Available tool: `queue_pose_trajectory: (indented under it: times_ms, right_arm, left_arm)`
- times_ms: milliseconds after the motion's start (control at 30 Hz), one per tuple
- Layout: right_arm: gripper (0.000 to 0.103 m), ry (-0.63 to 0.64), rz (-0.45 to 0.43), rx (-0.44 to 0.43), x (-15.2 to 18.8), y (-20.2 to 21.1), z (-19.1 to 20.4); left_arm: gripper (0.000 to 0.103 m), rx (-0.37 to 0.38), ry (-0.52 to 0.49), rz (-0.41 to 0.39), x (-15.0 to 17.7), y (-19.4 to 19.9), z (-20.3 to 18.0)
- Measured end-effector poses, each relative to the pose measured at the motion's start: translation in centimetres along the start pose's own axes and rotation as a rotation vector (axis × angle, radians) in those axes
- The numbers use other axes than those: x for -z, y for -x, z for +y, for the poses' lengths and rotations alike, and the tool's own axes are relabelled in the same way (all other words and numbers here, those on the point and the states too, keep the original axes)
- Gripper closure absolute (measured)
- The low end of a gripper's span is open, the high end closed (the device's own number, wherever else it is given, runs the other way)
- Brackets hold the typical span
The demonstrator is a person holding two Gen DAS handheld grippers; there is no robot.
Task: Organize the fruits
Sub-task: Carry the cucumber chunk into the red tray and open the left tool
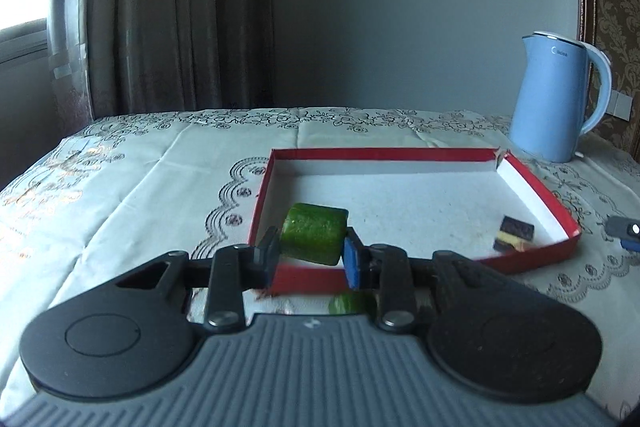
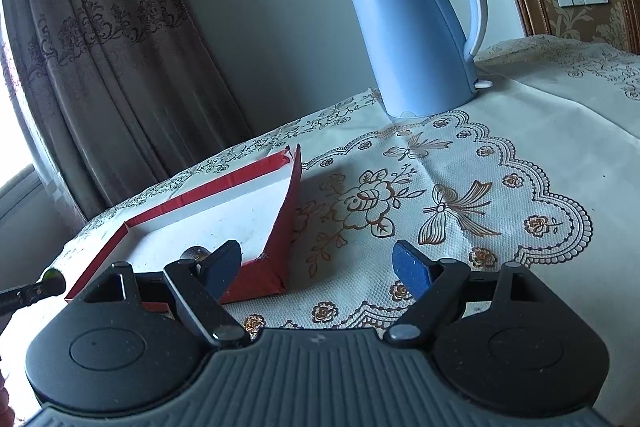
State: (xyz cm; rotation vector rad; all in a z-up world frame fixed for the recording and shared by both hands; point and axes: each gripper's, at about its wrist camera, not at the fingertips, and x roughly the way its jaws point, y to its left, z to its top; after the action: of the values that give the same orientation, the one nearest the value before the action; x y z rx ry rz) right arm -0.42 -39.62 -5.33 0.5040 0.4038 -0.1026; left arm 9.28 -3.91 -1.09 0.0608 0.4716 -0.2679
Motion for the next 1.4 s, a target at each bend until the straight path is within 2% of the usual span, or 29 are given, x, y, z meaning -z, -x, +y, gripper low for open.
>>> queue_pose_trajectory:
  times_ms: [133,267,367,433,500,567,600,667,833,967,1033,1200,1400]
  right_arm:
    - [0.020,-0.010,0.007,-0.002,0.0,-0.1,-0.1]
    - [0.020,-0.026,0.008,-0.004,0.0,-0.2,-0.4]
    - [0.020,-0.028,0.008,-0.007,0.0,-0.2,-0.4]
    - [0.020,-0.027,0.008,-0.007,0.0,-0.2,-0.4]
    - [0.020,-0.028,0.007,-0.009,0.0,-0.2,-0.4]
    - [0.020,-0.030,0.007,-0.008,0.0,-0.2,-0.4]
    - [0.020,-0.031,0.006,-0.008,0.0,-0.2,-0.4]
    - [0.020,-0.034,0.005,-0.007,0.0,-0.2,-0.5]
    - [0.020,-0.036,-0.002,-0.005,0.0,0.0,-0.5]
    - [0.020,-0.033,-0.006,-0.003,0.0,0.1,-0.5]
    - [0.020,-0.031,-0.010,-0.005,0.1,0.2,-0.4]
    - [0.020,0.003,-0.022,-0.017,0.1,0.5,0.0]
    - [0.020,0.095,-0.016,-0.008,0.4,0.9,1.6]
  left_arm:
    - [0.073,-0.009,0.021,0.058,-0.9,-3.0,-0.1]
    - [0.073,-0.036,0.016,0.114,0.3,-5.4,0.0]
    - [0.073,-0.050,-0.021,0.093,1.0,-5.7,-0.2]
    - [0.067,-0.039,-0.027,0.085,1.2,-5.7,-0.3]
    - [0.020,-0.030,-0.033,0.052,1.3,-5.2,-0.5]
    - [0.002,0.008,-0.035,0.018,1.4,-4.1,-0.7]
    - [0.000,-0.020,-0.045,-0.008,1.5,-3.4,-1.0]
    - [0.000,-0.082,-0.087,-0.053,1.8,-1.8,-1.6]
    - [0.000,-0.089,-0.073,-0.072,3.2,2.9,-0.6]
    - [0.000,-0.089,0.006,-0.067,4.5,6.7,1.6]
    - [0.000,-0.113,0.037,-0.053,5.3,7.9,2.5]
    - [0.000,-0.150,0.109,-0.001,7.4,9.2,4.3]
    - [0.000,-0.163,0.070,0.058,9.0,8.6,3.7]
